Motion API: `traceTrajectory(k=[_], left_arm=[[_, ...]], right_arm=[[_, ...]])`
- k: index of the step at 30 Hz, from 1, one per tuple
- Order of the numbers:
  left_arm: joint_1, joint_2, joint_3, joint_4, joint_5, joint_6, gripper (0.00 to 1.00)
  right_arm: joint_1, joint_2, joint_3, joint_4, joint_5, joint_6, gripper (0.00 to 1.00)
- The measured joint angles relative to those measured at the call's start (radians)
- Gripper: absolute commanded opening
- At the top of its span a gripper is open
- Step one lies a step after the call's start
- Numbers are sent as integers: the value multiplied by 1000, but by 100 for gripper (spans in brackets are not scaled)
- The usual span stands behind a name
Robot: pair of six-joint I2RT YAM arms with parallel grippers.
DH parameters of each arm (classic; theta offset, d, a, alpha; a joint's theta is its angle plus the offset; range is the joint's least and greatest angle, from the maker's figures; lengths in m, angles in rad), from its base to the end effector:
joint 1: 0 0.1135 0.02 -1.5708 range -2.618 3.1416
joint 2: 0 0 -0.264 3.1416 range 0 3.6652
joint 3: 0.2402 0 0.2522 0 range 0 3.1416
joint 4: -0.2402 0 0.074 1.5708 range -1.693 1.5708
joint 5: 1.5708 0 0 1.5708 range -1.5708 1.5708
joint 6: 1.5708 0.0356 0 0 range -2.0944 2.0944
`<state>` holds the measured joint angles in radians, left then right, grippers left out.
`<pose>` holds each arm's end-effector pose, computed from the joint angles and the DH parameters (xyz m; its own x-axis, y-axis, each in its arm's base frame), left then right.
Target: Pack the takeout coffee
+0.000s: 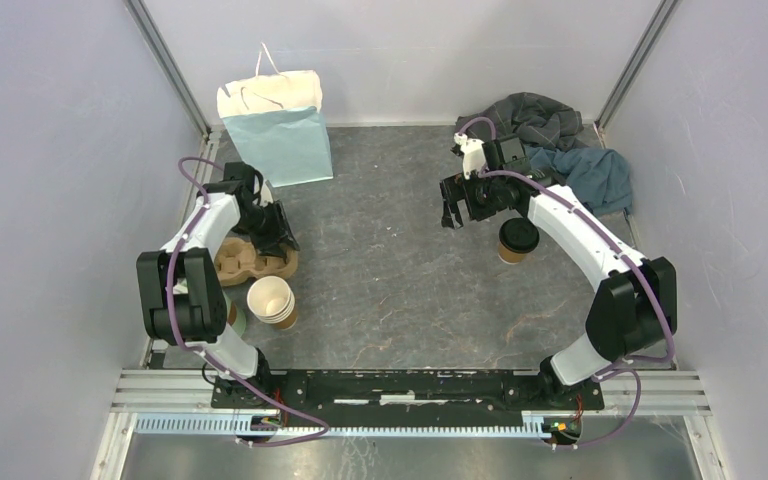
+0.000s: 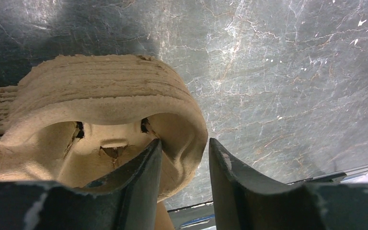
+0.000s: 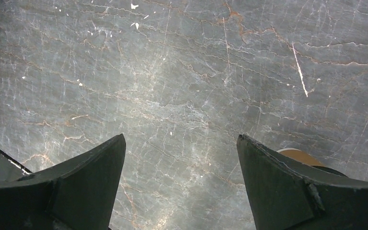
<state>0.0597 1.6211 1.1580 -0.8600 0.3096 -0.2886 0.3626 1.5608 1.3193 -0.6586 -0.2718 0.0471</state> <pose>0.3058 0.0074 0.2168 -0.9328 -0.3273 -0.1510 -0.2584 0.8992 -0.3529 0.3116 0.1284 0.2923 -0.7551 -0.2379 -0.6109 -0.4626 0.8536 0.2393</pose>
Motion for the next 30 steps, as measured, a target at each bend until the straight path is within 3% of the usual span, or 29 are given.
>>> traceTrajectory(k=[10,22,30], left_arm=[[0,-12,-2,-1,-6,0,34],[0,-43,16,-27,-34,0,31],[0,-78,63,-79,-102,0,18]], right_arm=[[0,-4,-9,0,-9,0,92],[2,-4,-9,0,-18,0,91],[6,-4,-9,-1,-24,0,91]])
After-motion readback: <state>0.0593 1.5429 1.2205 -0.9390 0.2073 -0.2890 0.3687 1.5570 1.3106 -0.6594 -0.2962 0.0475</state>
